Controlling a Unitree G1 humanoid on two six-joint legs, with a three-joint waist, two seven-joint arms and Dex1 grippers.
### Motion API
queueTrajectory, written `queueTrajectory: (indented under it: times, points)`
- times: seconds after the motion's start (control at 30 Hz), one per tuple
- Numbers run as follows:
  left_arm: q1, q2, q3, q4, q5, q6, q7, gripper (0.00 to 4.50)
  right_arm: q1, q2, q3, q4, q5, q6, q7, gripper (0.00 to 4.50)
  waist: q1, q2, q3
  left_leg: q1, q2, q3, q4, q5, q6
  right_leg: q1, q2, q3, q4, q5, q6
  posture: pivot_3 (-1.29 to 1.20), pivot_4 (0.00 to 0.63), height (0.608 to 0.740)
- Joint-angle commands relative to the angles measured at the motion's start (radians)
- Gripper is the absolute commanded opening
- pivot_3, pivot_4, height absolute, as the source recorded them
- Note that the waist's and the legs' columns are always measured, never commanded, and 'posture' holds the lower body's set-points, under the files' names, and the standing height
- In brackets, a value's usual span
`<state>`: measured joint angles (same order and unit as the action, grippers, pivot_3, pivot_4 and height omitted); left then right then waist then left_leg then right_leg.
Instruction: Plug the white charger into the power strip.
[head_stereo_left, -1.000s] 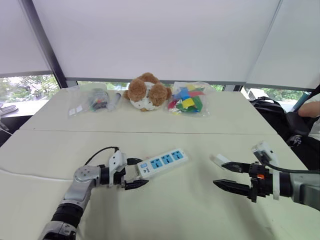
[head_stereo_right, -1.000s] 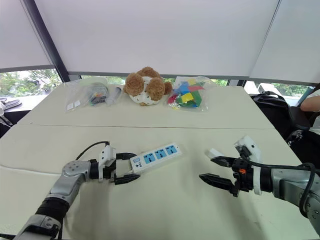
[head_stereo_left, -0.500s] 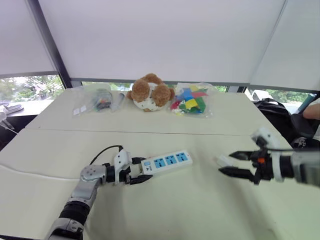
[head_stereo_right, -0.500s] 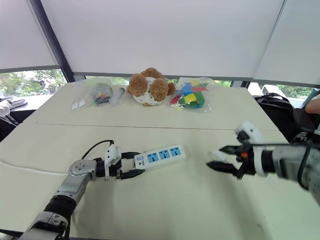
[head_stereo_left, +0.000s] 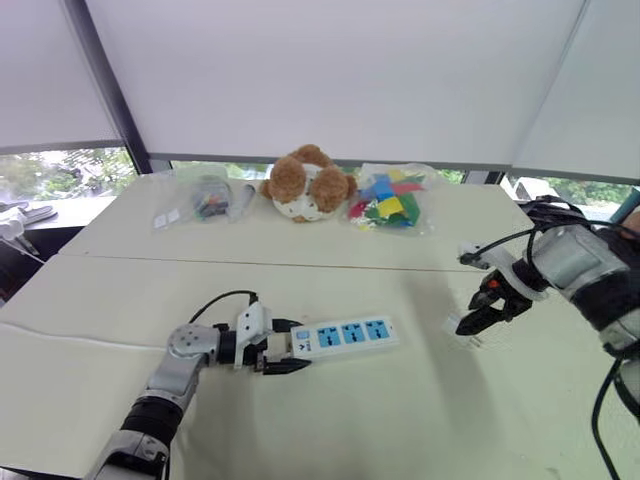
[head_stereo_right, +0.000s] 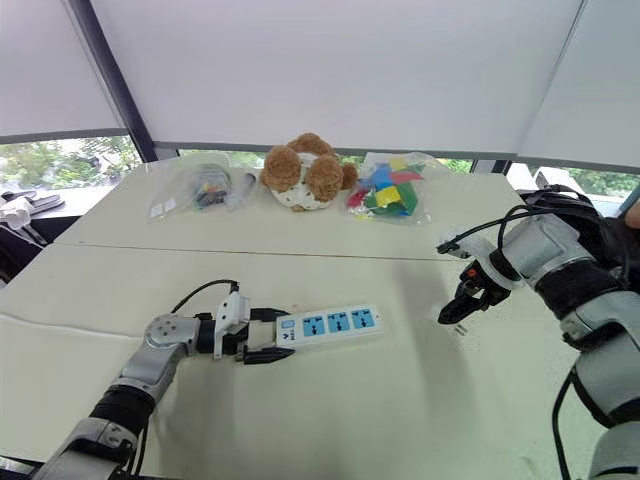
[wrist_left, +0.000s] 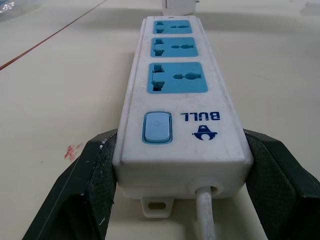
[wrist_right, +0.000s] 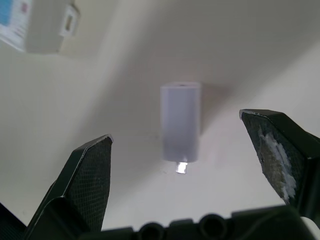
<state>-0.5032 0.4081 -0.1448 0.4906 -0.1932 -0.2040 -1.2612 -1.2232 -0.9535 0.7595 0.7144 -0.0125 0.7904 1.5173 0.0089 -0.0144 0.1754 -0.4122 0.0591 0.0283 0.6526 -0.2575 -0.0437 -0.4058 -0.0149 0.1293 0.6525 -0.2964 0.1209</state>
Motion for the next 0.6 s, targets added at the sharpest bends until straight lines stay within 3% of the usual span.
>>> queueTrajectory:
  times: [0.03,0.27,0.6]
  points:
    - [0.04,-0.03,-0.073,0.009,0.053,0.024,0.007,2.98,-0.074,0.049,0.01,0.158,-0.106,-0.1,0.063,4.5,0.004,0.002,-0.001,0.0,0.0,0.0,0.0,0.0,0.0,0.0,0.0,0.0,0.0,0.0,0.0,0.0,0.15,0.739]
    - [0.046,-0.063,-0.07,0.03,0.062,0.013,0.047,2.98,-0.137,0.178,0.015,0.412,-0.258,-0.219,0.097,4.5,0.005,0.005,-0.003,0.0,-0.001,0.0,0.009,0.0,0.0,0.004,0.0,0.0,0.003,0.0,0.0,0.0,0.15,0.739]
    - [0.061,-0.092,-0.079,0.031,0.07,0.012,0.084,2.98,-0.156,0.299,-0.052,0.559,-0.36,-0.277,0.031,4.5,0.006,0.01,-0.006,0.001,-0.005,-0.003,0.011,0.0,0.0,0.008,-0.002,0.0,0.003,0.0,0.0,0.0,0.15,0.739]
